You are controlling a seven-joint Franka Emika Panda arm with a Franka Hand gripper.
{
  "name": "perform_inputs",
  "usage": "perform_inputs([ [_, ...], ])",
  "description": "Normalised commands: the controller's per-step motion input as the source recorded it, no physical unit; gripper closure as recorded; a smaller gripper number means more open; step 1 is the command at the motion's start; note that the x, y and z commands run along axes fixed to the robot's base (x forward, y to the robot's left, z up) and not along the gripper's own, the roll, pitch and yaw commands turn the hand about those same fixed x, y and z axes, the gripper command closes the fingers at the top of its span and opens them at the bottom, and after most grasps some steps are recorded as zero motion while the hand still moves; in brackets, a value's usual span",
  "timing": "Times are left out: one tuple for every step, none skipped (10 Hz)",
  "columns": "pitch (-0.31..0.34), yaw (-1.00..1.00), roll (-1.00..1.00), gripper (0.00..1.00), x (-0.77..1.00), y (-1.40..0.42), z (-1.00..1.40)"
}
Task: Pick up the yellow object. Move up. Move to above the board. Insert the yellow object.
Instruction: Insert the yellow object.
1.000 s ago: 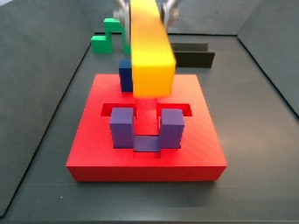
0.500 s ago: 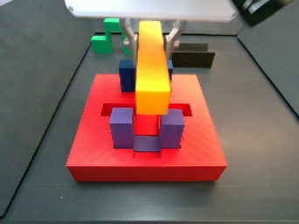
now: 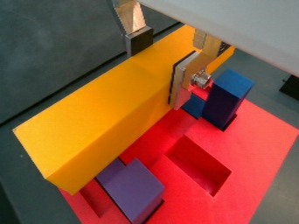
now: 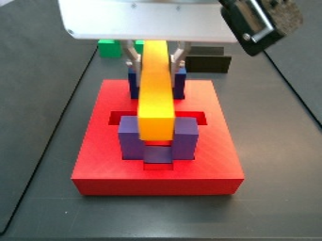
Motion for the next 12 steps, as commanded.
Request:
perform_inputs([
  [0.000,0.06,0.08,1.00,0.19,0.00,-0.21],
  [0.000,0.00,0.09,1.00,0.12,0.01,-0.20],
  [0.000,0.00,0.07,1.00,0.00,0.00,-0.21],
  [0.000,-0.06,0.08,1.00,-0.07,0.00,-0.17],
  [0.000,-0.03,0.15,1.00,-0.06,0.00,-0.21],
  [0.000,-0.03,0.16,1.00,0.00,0.00,-0.09],
  [0.066,-0.12,0.11,1.00,0.02,0.00,0.00],
  [0.071,-0.09,0.14,1.00,0.02,-0.01,0.00],
  [0.033,0.00,0.36,1.00,0.10,-0.11,-0.03],
  [0.034,0.00,0.46,1.00,0.12,-0.14,-0.05],
  [0.010,0.00,0.45,1.00,0.08,-0.15,-0.13],
  [0.000,0.00,0.41,1.00,0.00,-0.13,-0.17],
])
